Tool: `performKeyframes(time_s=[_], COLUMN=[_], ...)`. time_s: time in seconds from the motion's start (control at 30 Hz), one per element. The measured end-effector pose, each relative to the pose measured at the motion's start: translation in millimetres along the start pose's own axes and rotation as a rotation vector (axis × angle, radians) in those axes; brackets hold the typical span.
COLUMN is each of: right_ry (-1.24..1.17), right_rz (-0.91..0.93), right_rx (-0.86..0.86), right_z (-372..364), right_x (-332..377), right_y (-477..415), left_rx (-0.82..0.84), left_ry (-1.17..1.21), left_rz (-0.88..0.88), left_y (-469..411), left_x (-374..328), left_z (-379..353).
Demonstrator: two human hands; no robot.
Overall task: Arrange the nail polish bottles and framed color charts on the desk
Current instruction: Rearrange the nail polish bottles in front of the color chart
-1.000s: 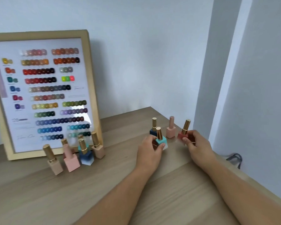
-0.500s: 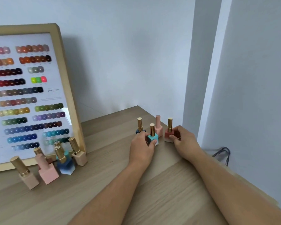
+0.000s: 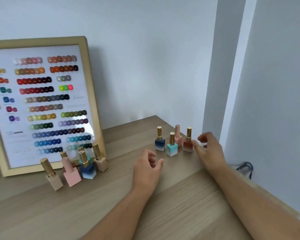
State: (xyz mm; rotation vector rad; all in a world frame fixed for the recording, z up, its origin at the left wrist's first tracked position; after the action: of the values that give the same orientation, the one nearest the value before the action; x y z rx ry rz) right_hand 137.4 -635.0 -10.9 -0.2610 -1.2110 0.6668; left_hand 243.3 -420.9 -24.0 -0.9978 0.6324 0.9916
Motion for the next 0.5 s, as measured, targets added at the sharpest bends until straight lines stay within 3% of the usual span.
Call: performKeyframes(time_s=[0.13,0.4,0.5], right_ry=[0.02,0.007,-0.028], right_rz=[0.212,0.483,0.508], right_rx=[0.003,0.325,0.383], right_z=[8.8,-32.4,-57.5], right_x=[30.0,93.2,115.4], right_y=[23.4,97.8,116.3], left_rx=[0.017,-0.119,-0.223], left_ry=[0.006,-0.028,-0.078], left_rz=[-0.013,0.001,0.005], left_y=[14.5,18.5,11.8], left_x=[14.2,61.6,79.9], left_z=[40.6,142.6,177.6])
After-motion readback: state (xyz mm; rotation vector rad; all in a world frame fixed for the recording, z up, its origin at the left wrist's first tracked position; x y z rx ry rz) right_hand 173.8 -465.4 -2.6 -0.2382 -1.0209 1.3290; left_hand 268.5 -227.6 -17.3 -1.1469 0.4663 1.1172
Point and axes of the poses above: each hand's wrist, its own y-axis away from the middle knuckle, its own z-axis out of the back of the hand, x = y × z, the point moved 8 cm from there along -y, towards the middle knuckle, and after that the axes turned 15 degrees about -x, right-handed, at the moved point
